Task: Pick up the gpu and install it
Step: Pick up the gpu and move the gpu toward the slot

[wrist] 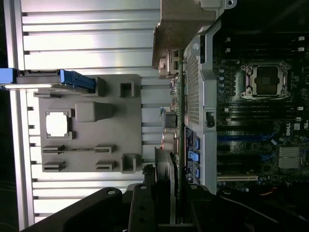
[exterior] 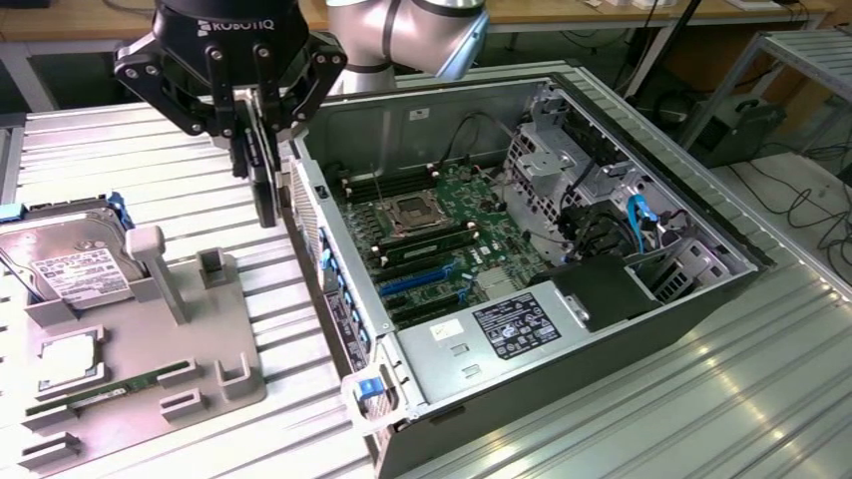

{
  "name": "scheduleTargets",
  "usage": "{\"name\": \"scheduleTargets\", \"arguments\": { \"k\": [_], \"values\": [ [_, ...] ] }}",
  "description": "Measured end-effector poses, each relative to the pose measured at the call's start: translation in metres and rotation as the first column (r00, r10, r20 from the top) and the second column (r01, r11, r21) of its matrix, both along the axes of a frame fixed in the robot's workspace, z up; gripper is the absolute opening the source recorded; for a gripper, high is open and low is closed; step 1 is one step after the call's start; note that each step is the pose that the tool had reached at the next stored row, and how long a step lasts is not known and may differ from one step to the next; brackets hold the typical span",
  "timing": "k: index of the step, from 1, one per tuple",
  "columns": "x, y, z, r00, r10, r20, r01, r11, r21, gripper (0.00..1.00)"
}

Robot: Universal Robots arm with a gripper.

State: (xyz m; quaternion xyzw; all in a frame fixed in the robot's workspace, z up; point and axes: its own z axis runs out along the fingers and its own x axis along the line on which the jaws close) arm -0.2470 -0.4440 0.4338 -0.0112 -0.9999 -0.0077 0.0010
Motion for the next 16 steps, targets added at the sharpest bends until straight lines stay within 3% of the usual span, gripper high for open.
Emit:
{"name": "scheduleTargets", "arguments": {
  "k": [16],
  "values": [
    [0.018,0.0000,-0.0005,1.0000,0.000,0.0000,0.000,1.0000,0.0000,0.28]
  ]
}}
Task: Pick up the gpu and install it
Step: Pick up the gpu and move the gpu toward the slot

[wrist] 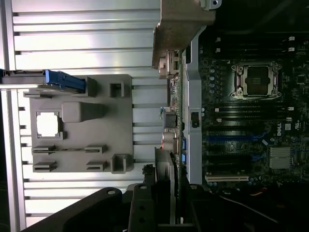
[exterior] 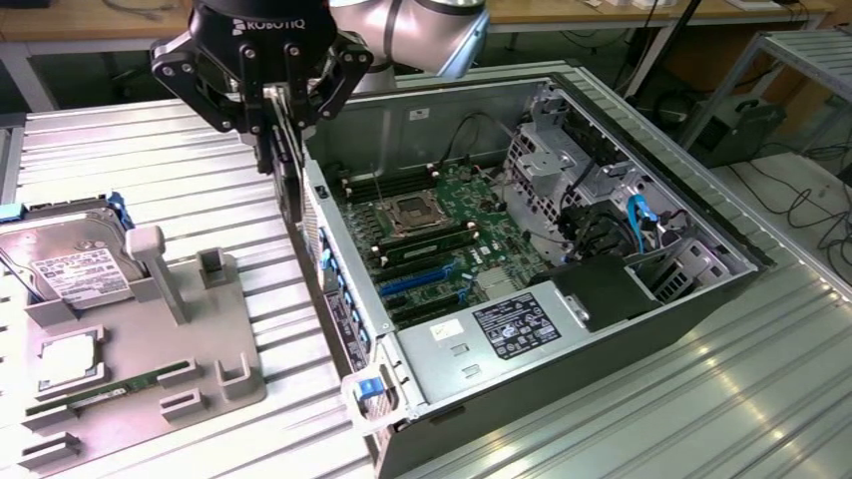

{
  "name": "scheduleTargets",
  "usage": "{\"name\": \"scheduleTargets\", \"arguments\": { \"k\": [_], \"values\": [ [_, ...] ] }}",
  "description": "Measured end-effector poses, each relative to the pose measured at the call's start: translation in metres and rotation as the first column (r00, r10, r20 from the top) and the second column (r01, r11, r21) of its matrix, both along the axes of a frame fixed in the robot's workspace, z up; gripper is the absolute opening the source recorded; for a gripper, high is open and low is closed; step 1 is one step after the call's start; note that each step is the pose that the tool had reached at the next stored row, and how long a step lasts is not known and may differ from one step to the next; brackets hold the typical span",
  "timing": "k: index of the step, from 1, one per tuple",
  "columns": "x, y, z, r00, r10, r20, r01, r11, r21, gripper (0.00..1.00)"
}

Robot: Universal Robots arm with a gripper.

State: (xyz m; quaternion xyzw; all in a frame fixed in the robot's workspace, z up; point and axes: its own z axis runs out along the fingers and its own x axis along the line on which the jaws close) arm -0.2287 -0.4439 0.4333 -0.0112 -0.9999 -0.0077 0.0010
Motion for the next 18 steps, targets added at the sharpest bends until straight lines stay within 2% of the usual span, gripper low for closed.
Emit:
{"name": "scheduleTargets", "arguments": {
  "k": [18],
  "values": [
    [0.018,0.0000,-0.0007,1.0000,0.000,0.0000,0.000,1.0000,0.0000,0.28]
  ]
}}
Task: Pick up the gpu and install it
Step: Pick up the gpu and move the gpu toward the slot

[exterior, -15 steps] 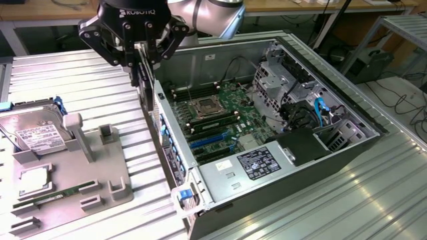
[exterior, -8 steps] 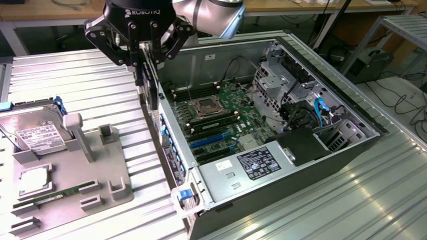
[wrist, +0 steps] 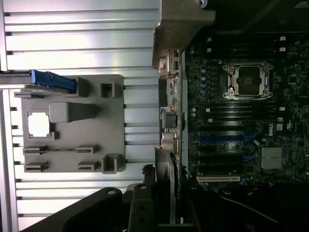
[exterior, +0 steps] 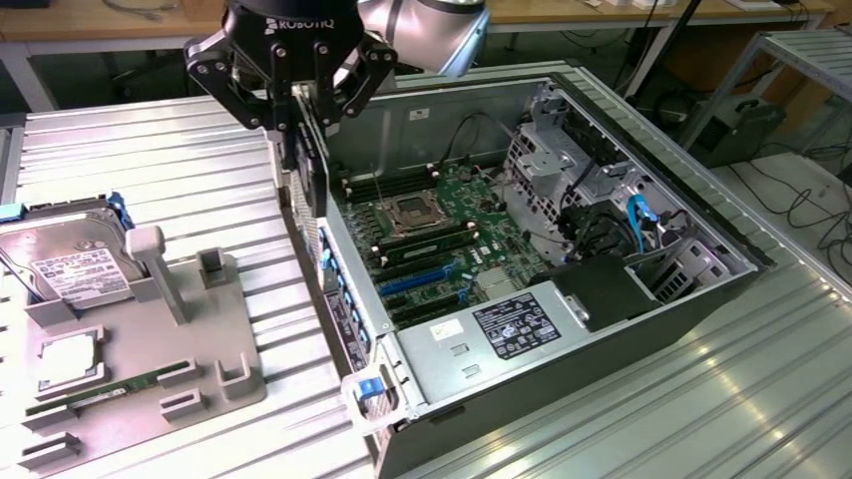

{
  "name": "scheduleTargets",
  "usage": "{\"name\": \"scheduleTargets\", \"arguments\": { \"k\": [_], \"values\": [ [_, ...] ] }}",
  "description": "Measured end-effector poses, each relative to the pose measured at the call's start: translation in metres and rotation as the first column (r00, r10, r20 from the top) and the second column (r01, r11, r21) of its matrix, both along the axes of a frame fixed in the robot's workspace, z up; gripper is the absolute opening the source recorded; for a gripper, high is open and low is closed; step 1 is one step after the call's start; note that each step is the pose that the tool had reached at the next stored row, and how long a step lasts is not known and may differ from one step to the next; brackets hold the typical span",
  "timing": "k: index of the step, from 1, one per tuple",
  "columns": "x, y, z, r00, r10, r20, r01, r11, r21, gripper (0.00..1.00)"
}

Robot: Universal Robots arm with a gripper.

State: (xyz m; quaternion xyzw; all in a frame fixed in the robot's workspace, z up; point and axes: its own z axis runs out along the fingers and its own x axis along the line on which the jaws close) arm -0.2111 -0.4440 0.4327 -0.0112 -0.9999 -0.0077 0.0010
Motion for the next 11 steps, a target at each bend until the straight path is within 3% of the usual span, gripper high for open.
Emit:
{"name": "scheduleTargets", "arguments": {
  "k": [11],
  "values": [
    [0.0093,0.0000,-0.0005,1.0000,0.000,0.0000,0.000,1.0000,0.0000,0.28]
  ]
}}
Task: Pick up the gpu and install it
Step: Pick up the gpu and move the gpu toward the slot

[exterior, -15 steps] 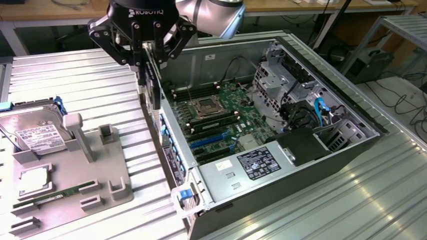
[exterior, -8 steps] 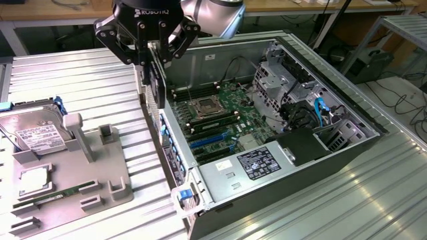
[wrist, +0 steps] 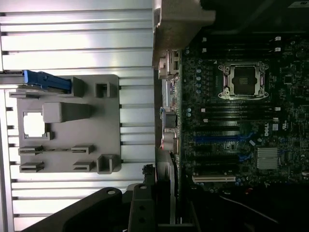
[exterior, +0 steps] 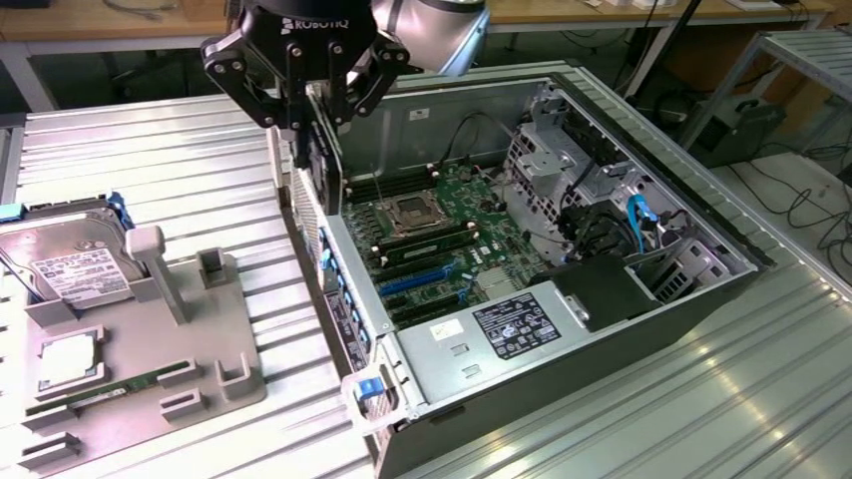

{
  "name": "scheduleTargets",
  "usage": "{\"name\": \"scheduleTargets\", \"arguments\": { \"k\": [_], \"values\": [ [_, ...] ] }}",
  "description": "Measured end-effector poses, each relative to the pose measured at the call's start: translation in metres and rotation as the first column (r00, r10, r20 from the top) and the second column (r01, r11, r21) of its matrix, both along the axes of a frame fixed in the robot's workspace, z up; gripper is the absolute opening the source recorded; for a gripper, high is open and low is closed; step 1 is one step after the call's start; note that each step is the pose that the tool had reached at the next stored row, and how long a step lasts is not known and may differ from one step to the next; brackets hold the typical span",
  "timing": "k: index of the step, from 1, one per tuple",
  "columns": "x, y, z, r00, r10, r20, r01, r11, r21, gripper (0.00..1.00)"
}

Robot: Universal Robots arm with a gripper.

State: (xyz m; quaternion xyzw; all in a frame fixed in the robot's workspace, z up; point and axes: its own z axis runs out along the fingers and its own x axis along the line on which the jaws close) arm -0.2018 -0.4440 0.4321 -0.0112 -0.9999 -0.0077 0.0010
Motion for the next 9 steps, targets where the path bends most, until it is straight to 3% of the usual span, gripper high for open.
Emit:
{"name": "scheduleTargets", "arguments": {
  "k": [9],
  "values": [
    [0.0076,0.0000,-0.0006,1.0000,0.000,0.0001,0.000,1.0000,0.0001,0.28]
  ]
}}
